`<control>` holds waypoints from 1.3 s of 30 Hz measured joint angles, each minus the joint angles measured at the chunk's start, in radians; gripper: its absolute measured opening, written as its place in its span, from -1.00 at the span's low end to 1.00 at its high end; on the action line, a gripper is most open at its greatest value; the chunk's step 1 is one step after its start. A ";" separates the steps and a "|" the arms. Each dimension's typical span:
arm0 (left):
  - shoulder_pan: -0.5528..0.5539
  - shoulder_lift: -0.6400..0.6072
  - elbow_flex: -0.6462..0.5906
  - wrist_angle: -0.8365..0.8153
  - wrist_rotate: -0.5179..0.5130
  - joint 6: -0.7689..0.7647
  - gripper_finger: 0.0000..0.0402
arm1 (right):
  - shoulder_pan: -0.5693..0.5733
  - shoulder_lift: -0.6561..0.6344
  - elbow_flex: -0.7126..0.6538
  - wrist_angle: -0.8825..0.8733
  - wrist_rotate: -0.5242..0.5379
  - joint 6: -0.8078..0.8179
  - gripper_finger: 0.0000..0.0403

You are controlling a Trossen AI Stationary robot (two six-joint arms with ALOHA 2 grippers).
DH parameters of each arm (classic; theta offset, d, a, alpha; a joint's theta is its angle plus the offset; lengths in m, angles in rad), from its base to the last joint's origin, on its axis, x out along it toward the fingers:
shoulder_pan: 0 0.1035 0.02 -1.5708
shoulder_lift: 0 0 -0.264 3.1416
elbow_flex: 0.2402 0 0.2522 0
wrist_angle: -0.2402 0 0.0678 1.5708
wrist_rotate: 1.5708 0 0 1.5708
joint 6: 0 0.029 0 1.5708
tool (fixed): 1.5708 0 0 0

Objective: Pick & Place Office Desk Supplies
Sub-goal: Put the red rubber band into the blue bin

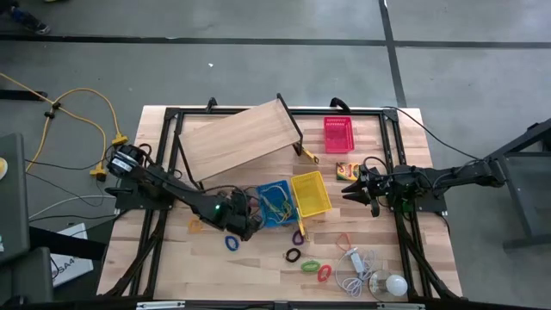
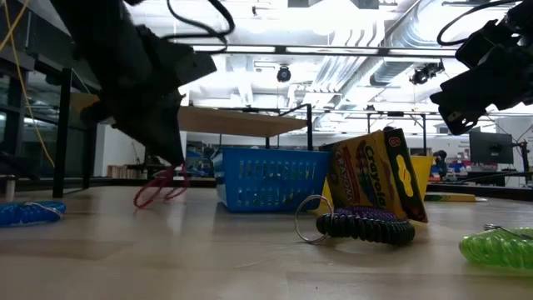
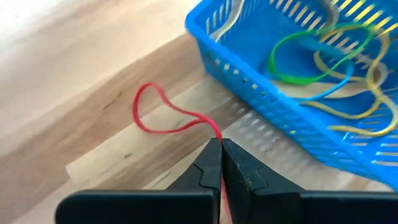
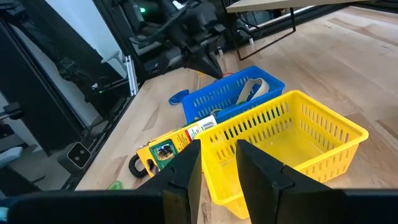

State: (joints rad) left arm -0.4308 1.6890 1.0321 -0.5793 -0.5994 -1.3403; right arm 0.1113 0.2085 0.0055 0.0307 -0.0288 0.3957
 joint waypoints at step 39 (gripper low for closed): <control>0.076 -0.149 0.001 0.358 -0.084 0.575 -1.00 | 0.000 0.000 0.000 0.000 0.002 0.000 -0.56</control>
State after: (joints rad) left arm -0.3550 1.5403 1.0332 -0.2218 -0.6831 -0.7653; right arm 0.1113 0.2082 0.0055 0.0311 -0.0269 0.3957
